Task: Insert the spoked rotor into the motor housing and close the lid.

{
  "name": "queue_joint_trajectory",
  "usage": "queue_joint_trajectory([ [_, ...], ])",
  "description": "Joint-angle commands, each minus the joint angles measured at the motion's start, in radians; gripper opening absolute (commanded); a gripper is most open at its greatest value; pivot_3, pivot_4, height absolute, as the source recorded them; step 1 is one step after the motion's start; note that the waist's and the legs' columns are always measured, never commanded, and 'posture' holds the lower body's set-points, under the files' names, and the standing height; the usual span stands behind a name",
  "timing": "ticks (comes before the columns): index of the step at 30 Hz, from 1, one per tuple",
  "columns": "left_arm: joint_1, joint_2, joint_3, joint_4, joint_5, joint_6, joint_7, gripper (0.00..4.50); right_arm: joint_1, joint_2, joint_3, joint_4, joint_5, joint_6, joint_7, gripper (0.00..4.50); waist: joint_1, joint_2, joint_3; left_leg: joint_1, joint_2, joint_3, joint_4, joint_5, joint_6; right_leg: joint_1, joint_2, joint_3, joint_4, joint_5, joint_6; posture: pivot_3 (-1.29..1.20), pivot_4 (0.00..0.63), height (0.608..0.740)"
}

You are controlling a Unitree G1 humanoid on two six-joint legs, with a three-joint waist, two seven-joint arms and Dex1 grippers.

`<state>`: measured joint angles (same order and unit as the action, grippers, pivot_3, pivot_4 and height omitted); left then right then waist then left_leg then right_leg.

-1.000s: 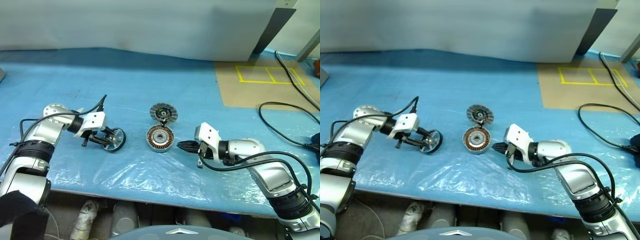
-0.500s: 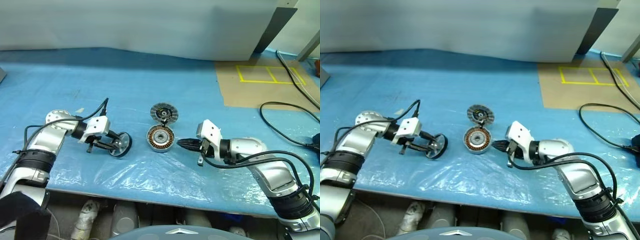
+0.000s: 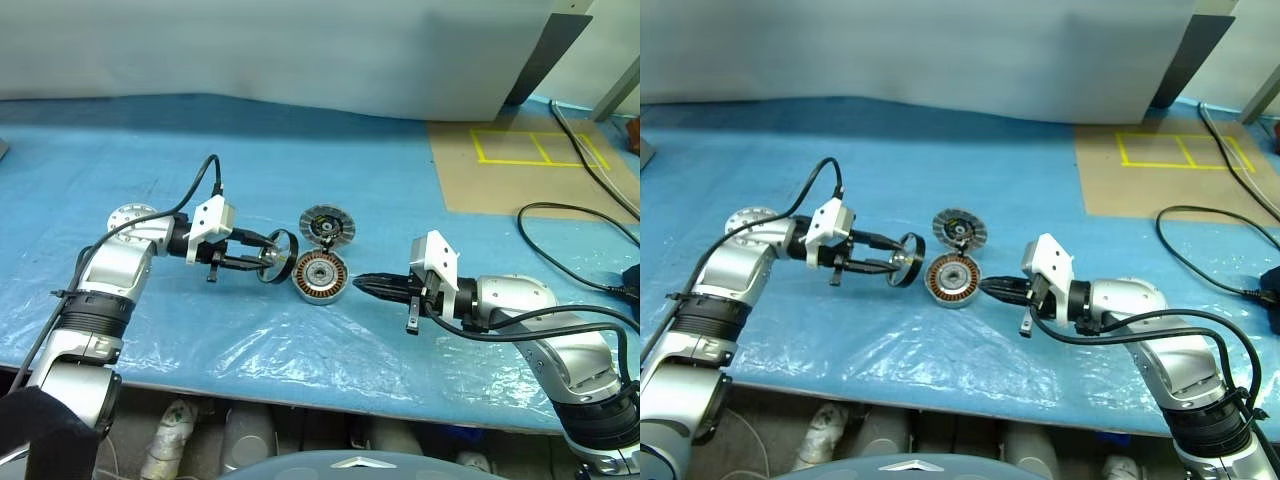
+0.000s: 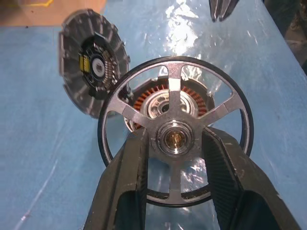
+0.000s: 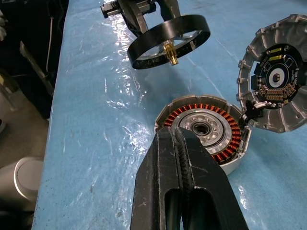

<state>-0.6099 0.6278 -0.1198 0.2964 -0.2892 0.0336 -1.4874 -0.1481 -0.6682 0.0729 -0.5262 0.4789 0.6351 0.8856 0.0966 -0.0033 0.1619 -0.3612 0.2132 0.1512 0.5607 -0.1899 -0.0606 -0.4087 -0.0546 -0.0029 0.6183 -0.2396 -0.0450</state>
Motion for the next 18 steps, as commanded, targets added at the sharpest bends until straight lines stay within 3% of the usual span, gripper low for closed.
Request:
queue_joint_trajectory([
  [1,-0.034,-0.039,-0.024,-0.020,-0.005,0.003,0.003,1.33,-0.014,0.020,-0.039,-0.040,0.045,0.007,-0.031,0.00,0.000,0.000,0.000,0.000,0.000,0.000,0.000,0.000,0.000,0.000,0.000,0.000,0.000,0.000,0.000,0.00,0.150,0.740],
  [18,-0.124,-0.180,-0.137,0.151,0.122,-0.094,0.019,1.33,0.049,0.009,-0.013,-0.058,0.009,-0.014,-0.093,0.00,0.000,0.000,0.000,-0.001,-0.001,-0.001,0.000,0.000,0.000,0.000,0.000,0.000,0.000,0.003,0.004,0.00,0.150,0.740],
])
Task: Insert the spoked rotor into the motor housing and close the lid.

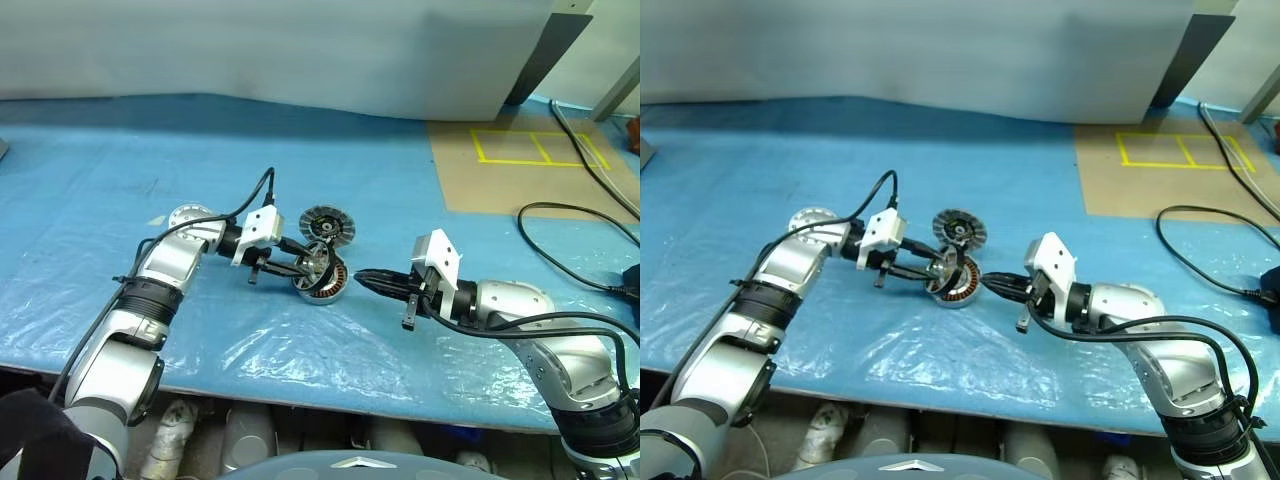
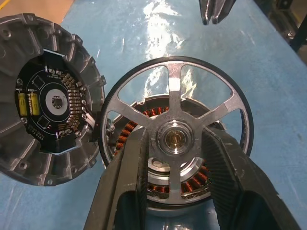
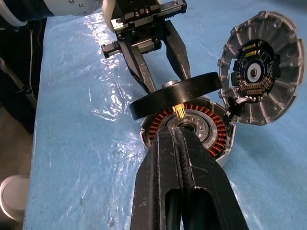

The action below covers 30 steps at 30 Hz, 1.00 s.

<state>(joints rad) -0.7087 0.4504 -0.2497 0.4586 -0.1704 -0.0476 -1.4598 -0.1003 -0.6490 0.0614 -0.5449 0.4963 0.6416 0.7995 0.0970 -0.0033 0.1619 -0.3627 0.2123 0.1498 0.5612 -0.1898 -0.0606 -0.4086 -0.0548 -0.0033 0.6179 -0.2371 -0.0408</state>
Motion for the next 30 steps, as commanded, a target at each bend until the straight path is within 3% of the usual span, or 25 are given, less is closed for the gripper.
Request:
queue_joint_trajectory([
  [1,-0.025,-0.001,-0.012,-0.001,0.013,-0.025,-0.011,1.33,0.003,-0.010,-0.003,-0.040,-0.009,-0.020,-0.009,0.00,0.000,0.000,0.000,0.000,0.000,0.000,0.000,0.000,0.000,0.000,0.000,0.000,0.000,0.000,0.000,0.00,0.150,0.740],
  [30,-0.050,0.034,-0.015,0.011,0.027,-0.053,-0.061,1.33,-0.012,-0.008,0.024,-0.025,-0.058,-0.021,-0.037,0.00,-0.001,0.000,0.000,0.000,0.000,0.000,0.000,0.000,0.000,0.000,0.000,0.000,0.000,0.000,0.000,0.00,0.150,0.740],
])
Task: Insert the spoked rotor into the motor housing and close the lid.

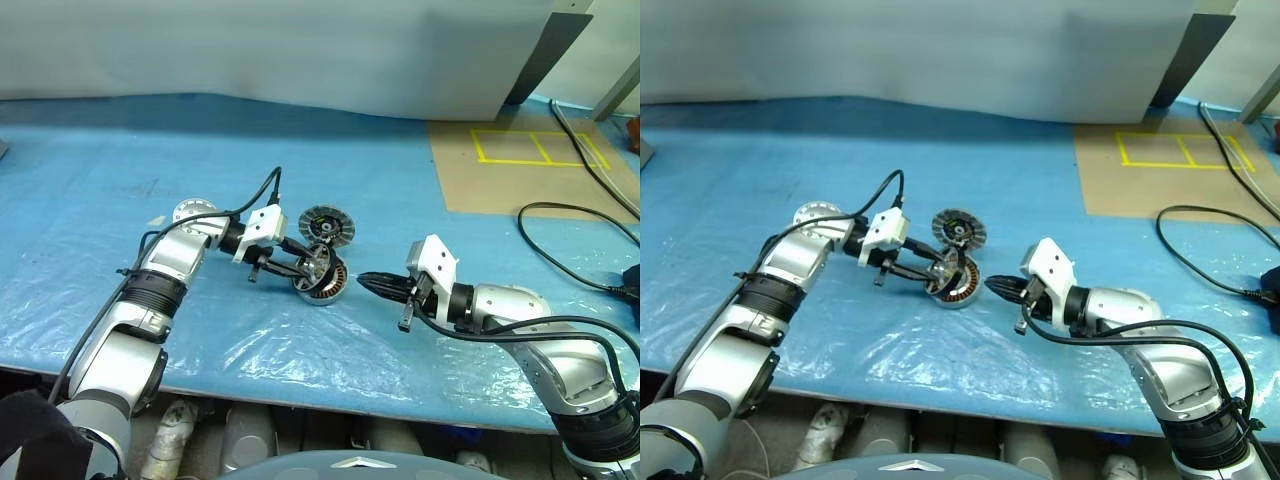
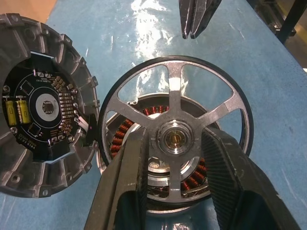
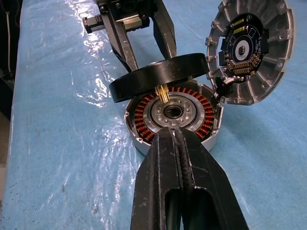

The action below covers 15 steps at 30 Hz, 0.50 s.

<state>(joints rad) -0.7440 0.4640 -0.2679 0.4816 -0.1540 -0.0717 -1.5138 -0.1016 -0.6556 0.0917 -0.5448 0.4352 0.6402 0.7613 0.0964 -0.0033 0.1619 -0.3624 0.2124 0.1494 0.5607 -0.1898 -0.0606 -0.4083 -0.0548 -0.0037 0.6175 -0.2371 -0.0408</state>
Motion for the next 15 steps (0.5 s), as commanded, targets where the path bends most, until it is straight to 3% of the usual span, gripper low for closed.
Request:
queue_joint_trajectory([
  [1,-0.014,0.020,0.002,-0.010,0.012,-0.026,-0.005,1.33,-0.009,-0.002,-0.006,-0.025,0.002,-0.020,0.002,0.00,0.000,0.000,0.000,0.000,0.000,0.000,0.000,0.000,0.000,0.000,0.000,0.000,0.000,0.000,0.000,0.00,0.150,0.740],
  [5,-0.017,0.021,-0.005,-0.009,0.019,-0.018,-0.009,1.33,-0.006,-0.001,-0.006,-0.028,-0.002,-0.020,0.000,0.00,0.000,0.000,0.000,0.000,0.000,0.000,0.000,0.000,0.000,0.000,0.000,0.000,0.000,0.000,0.000,0.00,0.150,0.740],
  [13,-0.029,0.008,0.001,0.003,0.043,-0.048,0.025,3.96,-0.003,-0.001,-0.005,-0.026,-0.011,-0.022,-0.002,0.00,0.001,0.000,0.000,0.000,0.000,0.000,0.000,0.000,0.000,0.000,0.000,0.000,0.000,0.000,0.000,0.00,0.150,0.740],
  [15,-0.033,0.000,0.015,-0.013,0.020,-0.014,0.028,3.96,-0.003,0.001,-0.004,-0.023,-0.015,-0.023,-0.001,0.00,0.001,0.000,0.000,0.000,0.000,0.000,0.000,0.000,0.000,0.000,0.000,0.000,0.000,0.000,0.000,0.00,0.150,0.740],
])
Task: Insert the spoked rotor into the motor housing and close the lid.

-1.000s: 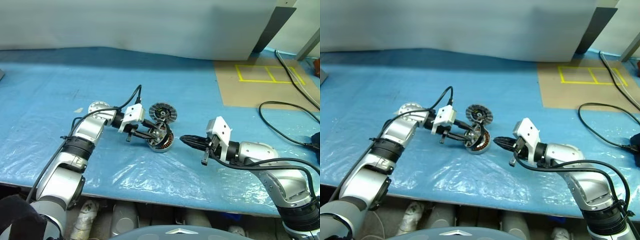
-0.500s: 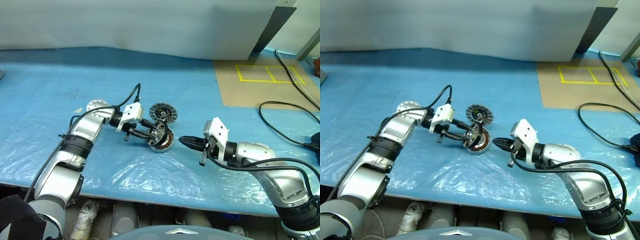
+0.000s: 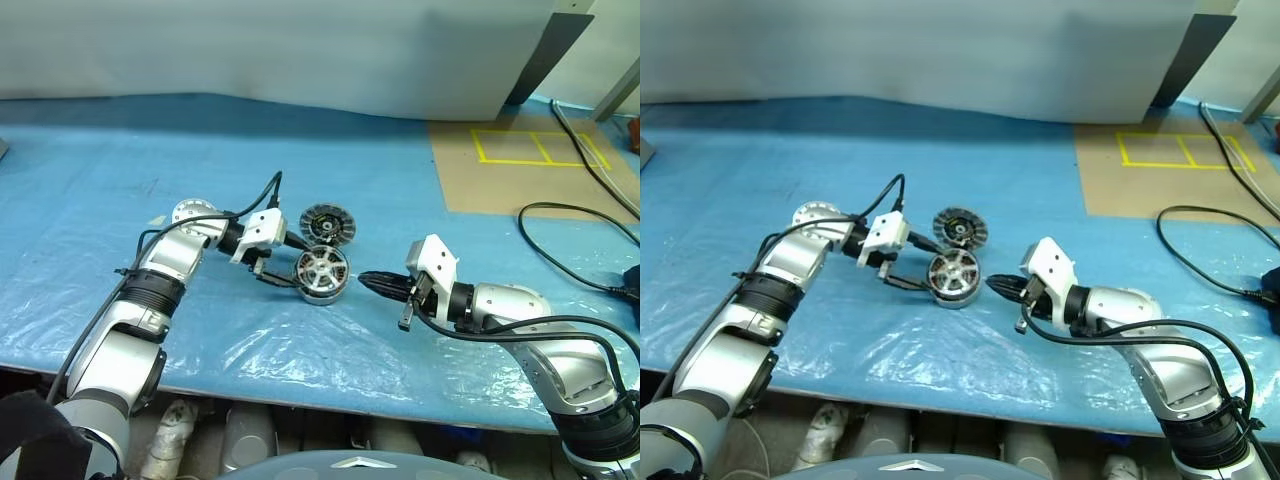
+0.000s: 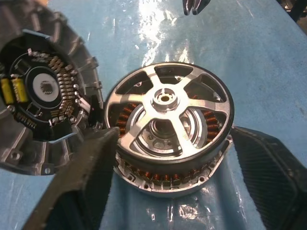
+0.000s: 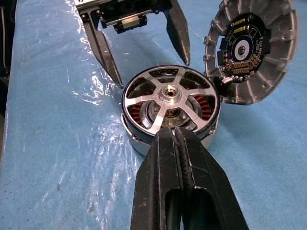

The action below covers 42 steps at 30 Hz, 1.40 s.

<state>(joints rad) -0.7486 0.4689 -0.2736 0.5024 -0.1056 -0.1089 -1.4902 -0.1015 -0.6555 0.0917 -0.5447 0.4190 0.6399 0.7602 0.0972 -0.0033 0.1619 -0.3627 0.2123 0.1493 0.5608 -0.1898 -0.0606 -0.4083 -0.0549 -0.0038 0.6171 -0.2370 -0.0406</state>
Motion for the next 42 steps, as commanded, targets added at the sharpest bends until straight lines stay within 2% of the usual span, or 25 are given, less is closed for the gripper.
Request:
queue_joint_trajectory([
  [1,-0.029,-0.007,0.026,-0.041,-0.036,0.025,0.008,3.96,-0.003,0.002,-0.003,-0.022,0.000,-0.024,0.000,0.00,0.000,0.000,0.000,0.000,0.000,0.000,0.000,0.000,0.000,0.000,0.000,0.000,0.000,0.000,0.000,0.00,0.150,0.740],
  [8,-0.005,0.029,0.074,-0.170,-0.136,0.174,-0.018,3.96,-0.005,0.010,-0.011,-0.022,0.012,-0.026,0.003,0.00,-0.001,0.000,0.000,0.000,0.000,0.000,0.000,0.000,0.000,0.000,0.000,0.000,0.000,0.000,0.000,0.00,0.150,0.740],
  [12,0.045,0.066,0.089,-0.204,-0.144,0.227,0.013,3.96,-0.074,0.044,0.026,0.017,0.012,-0.022,0.013,0.00,-0.008,0.001,0.000,0.001,0.000,0.000,0.000,0.000,0.000,0.000,0.000,0.000,0.000,0.000,0.000,0.00,0.150,0.740],
  [24,0.166,0.099,0.176,-0.269,-0.172,0.358,0.193,3.96,-0.300,0.220,0.165,0.396,-0.068,-0.117,0.075,0.00,-0.009,0.001,0.000,-0.002,0.001,0.000,0.001,0.000,0.000,-0.001,0.000,-0.001,0.001,-0.002,-0.003,0.00,0.150,0.740],
  [30,0.219,0.107,0.187,-0.340,-0.192,0.406,0.233,3.96,-0.345,0.274,0.198,0.510,-0.100,-0.137,0.108,0.00,-0.017,0.001,0.000,-0.004,0.002,-0.001,0.000,0.000,0.000,-0.002,0.000,-0.004,0.002,-0.001,-0.002,0.00,0.150,0.740],
  [37,0.217,0.089,0.174,-0.338,-0.198,0.408,0.262,3.96,-0.332,0.237,0.339,0.652,-0.278,-0.249,0.142,0.00,-0.027,0.001,0.000,-0.001,0.002,-0.001,0.001,0.000,0.000,0.001,0.000,-0.004,0.002,-0.002,-0.004,0.00,0.150,0.740],
  [42,0.201,0.076,0.168,-0.315,-0.190,0.392,0.269,3.96,-0.321,0.196,0.399,0.675,-0.395,-0.365,0.146,0.00,-0.027,0.001,0.000,0.006,0.001,0.000,0.001,0.000,0.000,0.006,-0.001,-0.003,0.001,-0.003,-0.005,0.00,0.150,0.740],
])
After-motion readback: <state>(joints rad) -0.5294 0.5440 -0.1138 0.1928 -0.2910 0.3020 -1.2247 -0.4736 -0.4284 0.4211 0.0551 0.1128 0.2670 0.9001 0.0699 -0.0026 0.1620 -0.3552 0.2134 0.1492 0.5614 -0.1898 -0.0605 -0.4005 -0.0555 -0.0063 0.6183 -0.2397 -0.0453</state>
